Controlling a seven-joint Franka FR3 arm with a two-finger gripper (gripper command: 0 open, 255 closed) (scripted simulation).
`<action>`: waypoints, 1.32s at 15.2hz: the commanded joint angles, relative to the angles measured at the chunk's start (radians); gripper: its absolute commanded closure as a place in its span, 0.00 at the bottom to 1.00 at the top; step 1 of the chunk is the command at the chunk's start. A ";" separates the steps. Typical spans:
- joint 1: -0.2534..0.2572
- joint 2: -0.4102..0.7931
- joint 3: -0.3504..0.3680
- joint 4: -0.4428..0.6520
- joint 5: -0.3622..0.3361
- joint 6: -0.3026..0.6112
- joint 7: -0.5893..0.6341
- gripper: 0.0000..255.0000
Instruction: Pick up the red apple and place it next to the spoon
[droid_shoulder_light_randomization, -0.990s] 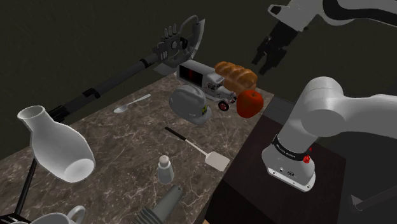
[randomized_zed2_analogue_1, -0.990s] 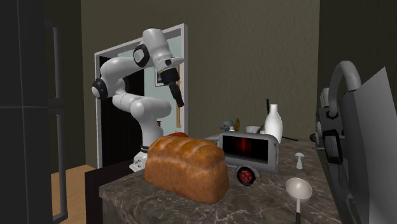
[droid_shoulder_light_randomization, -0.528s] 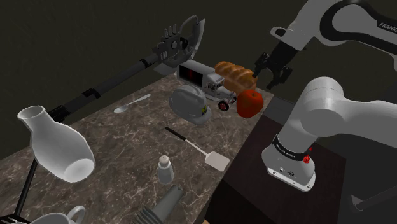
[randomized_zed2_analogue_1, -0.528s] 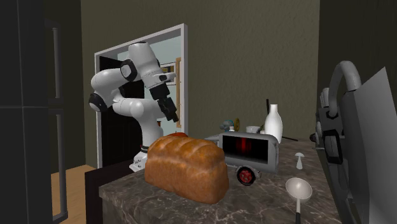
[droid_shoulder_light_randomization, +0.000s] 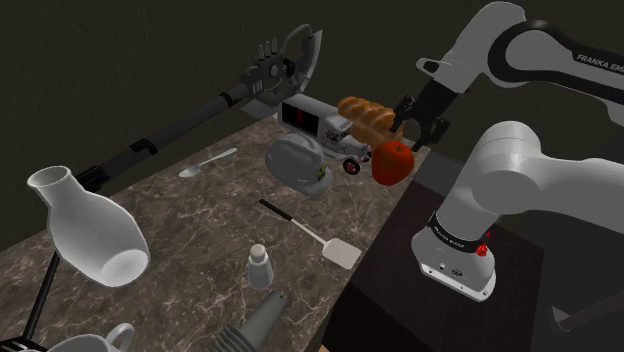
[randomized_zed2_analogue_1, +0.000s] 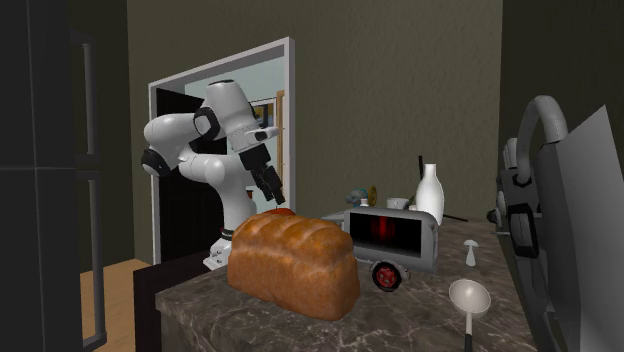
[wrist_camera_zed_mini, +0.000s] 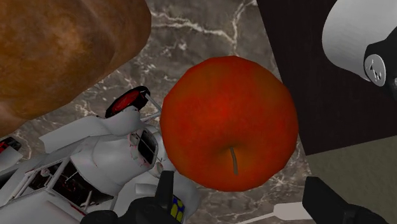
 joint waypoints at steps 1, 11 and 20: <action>0.000 0.001 -0.001 -0.002 -0.001 0.003 0.000 0.00; 0.000 0.001 -0.001 -0.002 -0.001 0.003 0.000 1.00; 0.045 -0.002 0.060 0.056 0.052 -0.040 0.029 1.00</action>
